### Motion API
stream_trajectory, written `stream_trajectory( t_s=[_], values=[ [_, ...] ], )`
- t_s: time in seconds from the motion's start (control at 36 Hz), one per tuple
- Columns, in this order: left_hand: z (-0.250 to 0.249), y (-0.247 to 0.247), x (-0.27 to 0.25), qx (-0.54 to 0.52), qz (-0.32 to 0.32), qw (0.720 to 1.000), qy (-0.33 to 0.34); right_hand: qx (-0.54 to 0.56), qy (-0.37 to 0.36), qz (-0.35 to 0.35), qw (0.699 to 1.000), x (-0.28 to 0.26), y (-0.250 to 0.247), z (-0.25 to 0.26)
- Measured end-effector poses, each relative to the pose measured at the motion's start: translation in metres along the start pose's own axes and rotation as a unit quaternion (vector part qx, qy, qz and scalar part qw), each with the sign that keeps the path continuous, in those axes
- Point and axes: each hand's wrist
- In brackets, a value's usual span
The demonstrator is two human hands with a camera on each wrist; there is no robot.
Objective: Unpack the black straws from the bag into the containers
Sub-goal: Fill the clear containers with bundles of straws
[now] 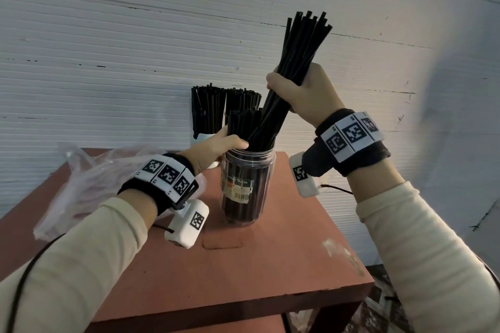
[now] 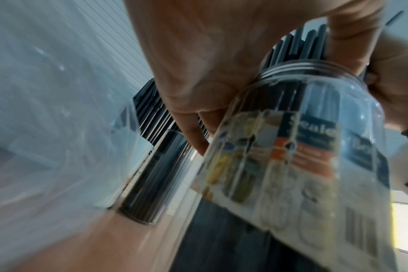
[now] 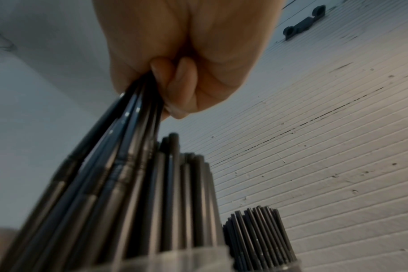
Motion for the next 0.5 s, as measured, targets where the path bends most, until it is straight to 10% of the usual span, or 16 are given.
stream_trajectory(
  t_s=[0.5],
  values=[
    [-0.004,0.004,-0.027,0.105,0.005,0.994,0.019,-0.004,0.014,0.069,0.998,-0.018,0.021,-0.013]
  ],
)
Point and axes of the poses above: each hand's wrist, its own x-axis towards the middle knuckle, its own y-axis out of the palm, z = x × y, and after that the axes turned 12 degrees about y, right-handed
